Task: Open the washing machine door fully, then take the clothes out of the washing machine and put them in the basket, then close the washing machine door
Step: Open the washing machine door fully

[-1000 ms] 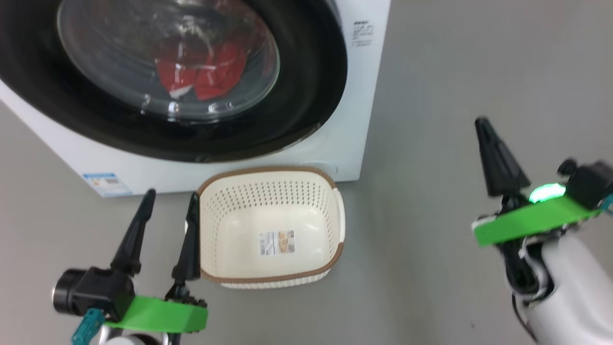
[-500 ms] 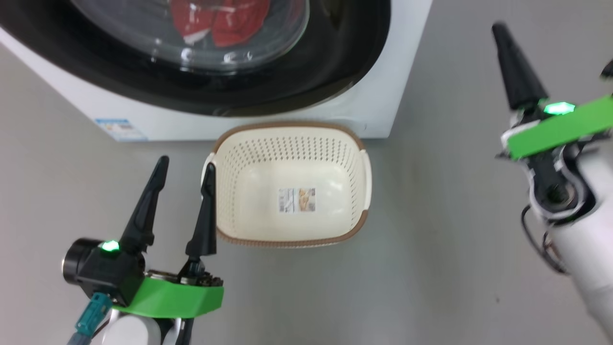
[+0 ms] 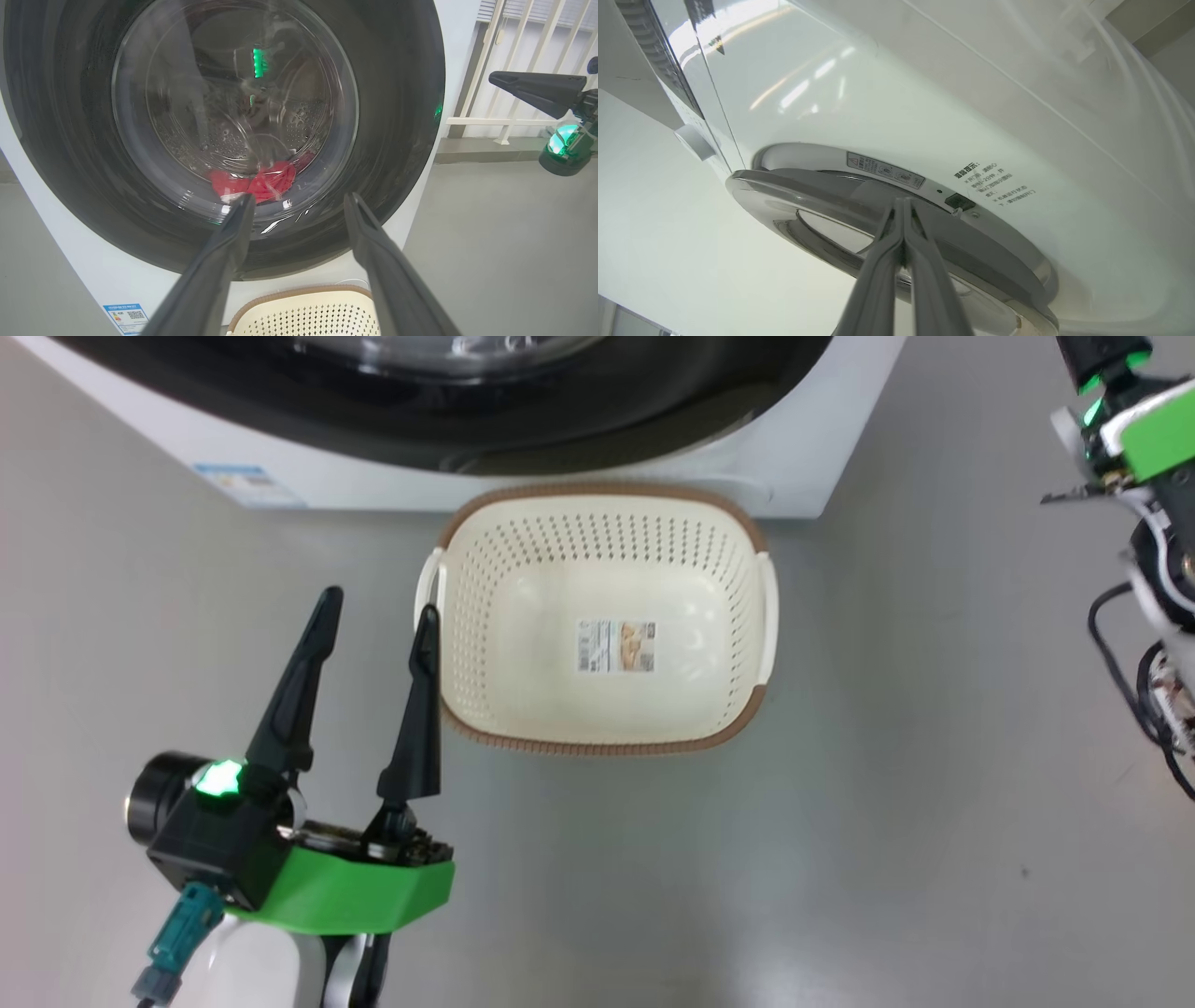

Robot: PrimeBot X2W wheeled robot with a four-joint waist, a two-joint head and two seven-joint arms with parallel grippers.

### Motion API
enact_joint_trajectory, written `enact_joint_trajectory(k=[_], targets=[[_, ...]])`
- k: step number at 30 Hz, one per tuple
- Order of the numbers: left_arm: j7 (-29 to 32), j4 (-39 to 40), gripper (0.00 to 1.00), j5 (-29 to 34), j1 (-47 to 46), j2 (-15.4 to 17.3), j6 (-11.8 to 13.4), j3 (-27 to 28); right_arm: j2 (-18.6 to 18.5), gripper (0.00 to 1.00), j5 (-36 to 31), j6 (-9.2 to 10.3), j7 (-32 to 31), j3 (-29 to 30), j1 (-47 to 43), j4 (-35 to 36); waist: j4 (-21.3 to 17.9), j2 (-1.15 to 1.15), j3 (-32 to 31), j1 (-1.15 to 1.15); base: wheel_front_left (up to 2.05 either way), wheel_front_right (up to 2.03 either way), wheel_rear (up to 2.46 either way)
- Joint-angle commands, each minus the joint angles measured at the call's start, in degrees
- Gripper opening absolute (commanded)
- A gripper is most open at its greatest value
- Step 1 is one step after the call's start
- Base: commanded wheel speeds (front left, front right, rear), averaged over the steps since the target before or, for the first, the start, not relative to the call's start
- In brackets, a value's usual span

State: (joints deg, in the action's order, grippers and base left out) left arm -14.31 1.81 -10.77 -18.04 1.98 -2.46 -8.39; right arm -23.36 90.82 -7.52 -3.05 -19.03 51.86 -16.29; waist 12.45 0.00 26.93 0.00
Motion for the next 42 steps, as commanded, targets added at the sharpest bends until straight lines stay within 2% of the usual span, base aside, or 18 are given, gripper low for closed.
enact_joint_trajectory(k=[1, 9, 20, 42], targets=[[-0.7, 1.7, 1.0, -0.4, -0.8, 0.9, 0.7, 1.4, 0.3, 0.0, 1.6, 0.03, -1.4, 0.2, 0.8, 1.8, 1.4, 0.0, 2.3, 0.0, 0.0, 0.0, 0.0], [-0.7, 2.2, 1.0, -0.7, -1.7, 0.9, 1.6, 0.6, 0.5, 0.0, 6.2, 0.03, -10.2, 2.8, 5.0, 0.5, 2.9, 0.0, 5.7, 0.0, 0.0, 0.0, 0.0], [-0.7, 3.0, 1.0, -0.9, -2.7, 0.9, 1.8, -0.8, 1.7, 0.0, 7.0, 0.03, -19.7, 4.6, 10.8, -3.2, 4.1, 0.0, 8.6, 0.0, 0.0, 0.0, 0.0], [-0.7, 2.8, 1.0, -1.8, -2.6, 0.9, 2.3, -1.2, 2.8, 0.0, 3.1, 0.03, -30.0, 4.2, 15.6, -5.9, 6.1, 0.0, 10.1, 0.0, 0.0, 0.0, 0.0]])
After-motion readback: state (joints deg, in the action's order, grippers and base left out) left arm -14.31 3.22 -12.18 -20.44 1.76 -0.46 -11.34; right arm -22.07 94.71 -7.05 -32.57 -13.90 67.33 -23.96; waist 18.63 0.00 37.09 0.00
